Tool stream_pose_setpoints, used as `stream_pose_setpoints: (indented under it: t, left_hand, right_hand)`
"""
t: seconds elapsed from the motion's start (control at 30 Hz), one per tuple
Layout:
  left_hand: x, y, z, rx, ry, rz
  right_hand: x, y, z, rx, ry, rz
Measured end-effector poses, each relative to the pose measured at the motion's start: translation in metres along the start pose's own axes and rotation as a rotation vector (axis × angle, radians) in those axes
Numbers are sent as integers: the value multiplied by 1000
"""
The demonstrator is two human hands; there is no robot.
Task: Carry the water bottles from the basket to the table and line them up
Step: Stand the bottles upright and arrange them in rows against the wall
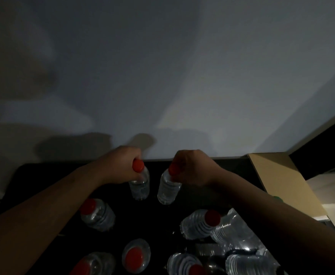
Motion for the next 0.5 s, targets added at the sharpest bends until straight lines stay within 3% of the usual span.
stream_pose_setpoints:
  t: [0.5]
  left_hand:
    - [20,-10,71,63,253,-87]
  right_hand:
    - [9,25,79,-125,266,163]
Point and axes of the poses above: each hand's wrist, its own z-axis towards the middle knuckle, its own x-axis out of the back of the hand, y = z × x, the point moved 7 cm from there along z, towards the middle knuckle, and after that the axes turned 3 degrees about -z, right-handed, at the moved point
